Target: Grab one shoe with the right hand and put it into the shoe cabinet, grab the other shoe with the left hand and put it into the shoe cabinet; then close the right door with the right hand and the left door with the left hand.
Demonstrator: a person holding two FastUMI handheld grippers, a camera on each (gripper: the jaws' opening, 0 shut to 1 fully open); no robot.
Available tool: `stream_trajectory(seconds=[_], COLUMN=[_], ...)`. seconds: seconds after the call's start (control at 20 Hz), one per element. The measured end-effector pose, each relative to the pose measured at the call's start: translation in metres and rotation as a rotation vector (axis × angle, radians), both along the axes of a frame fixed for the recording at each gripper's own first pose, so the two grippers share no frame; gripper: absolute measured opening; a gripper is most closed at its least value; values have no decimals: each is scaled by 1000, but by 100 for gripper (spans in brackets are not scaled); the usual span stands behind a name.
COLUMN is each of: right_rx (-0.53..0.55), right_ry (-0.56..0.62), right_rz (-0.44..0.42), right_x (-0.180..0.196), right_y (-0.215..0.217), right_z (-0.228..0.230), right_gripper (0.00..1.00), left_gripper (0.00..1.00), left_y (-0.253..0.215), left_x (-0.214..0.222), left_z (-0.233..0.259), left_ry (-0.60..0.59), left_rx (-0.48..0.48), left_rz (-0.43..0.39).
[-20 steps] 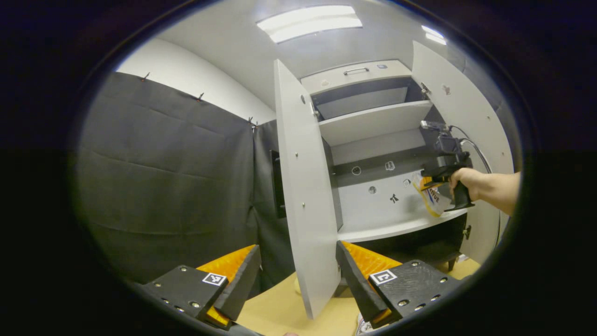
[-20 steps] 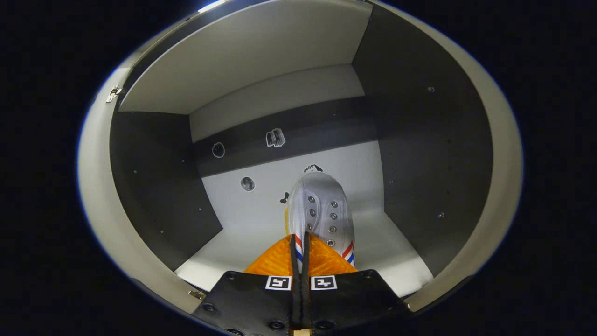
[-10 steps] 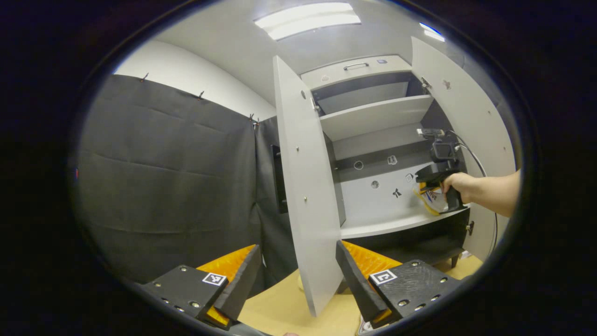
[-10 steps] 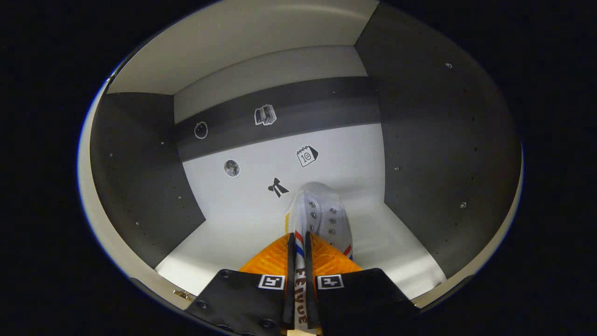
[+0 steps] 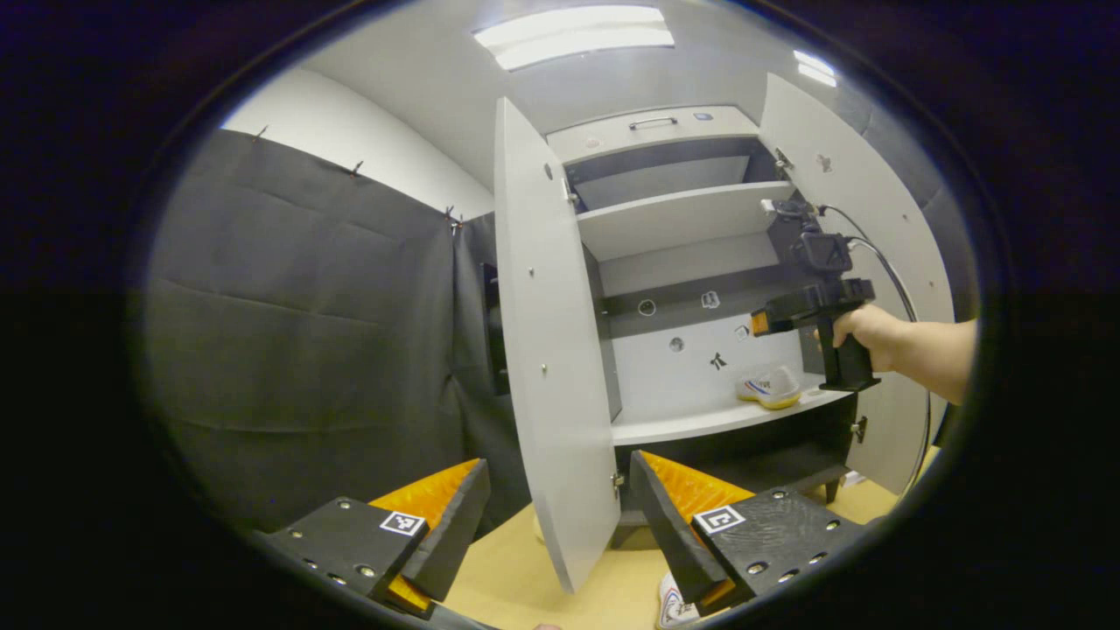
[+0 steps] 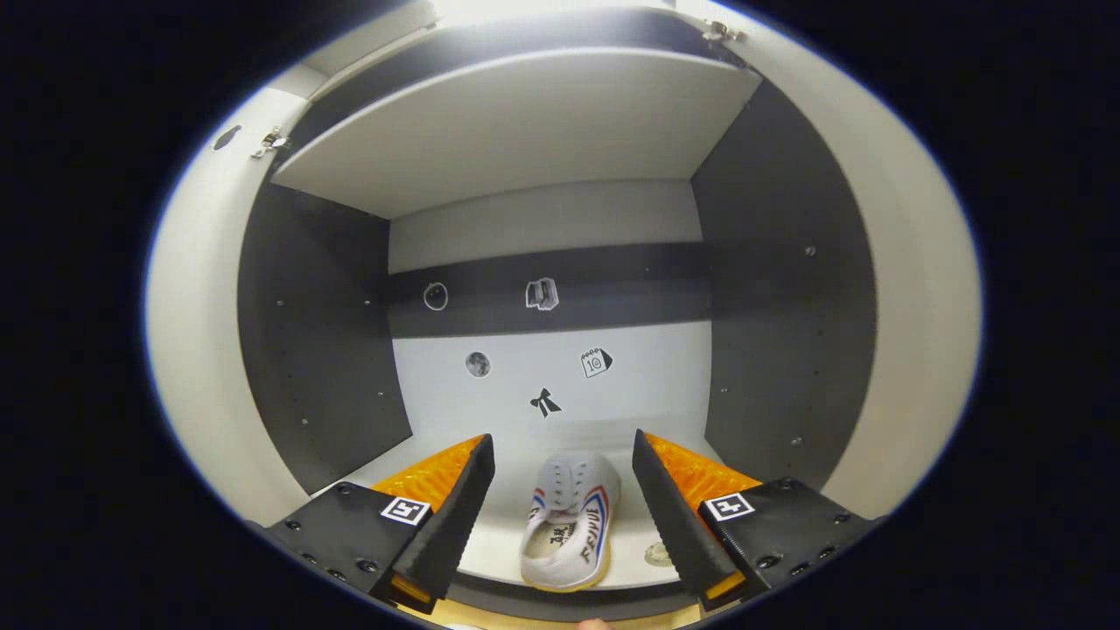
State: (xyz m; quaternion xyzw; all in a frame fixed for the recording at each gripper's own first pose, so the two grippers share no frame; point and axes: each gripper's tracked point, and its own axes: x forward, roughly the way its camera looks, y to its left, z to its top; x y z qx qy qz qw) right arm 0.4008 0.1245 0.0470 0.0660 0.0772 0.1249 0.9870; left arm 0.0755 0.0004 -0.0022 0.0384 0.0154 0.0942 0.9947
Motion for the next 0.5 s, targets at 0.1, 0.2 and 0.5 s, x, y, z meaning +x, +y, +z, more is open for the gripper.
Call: stream_trajectory(seconds=[0.1,0.2,0.5], right_rx=[-16,-35,-37], right_ry=[-34,-67,-101], right_rz=[10,19,10], right_x=[-28,-55,-123], right_y=[-4,-9,-31], right_z=[8,15,23], right_gripper=[98,98,98], left_gripper=[95,95,96], left_y=[-8,-15,-35], left_x=[5,11,32], left_z=[-6,-12,-44], left_ry=[12,24,98], left_rx=[-27,-51,-133], left_rz=[-40,-84,-205])
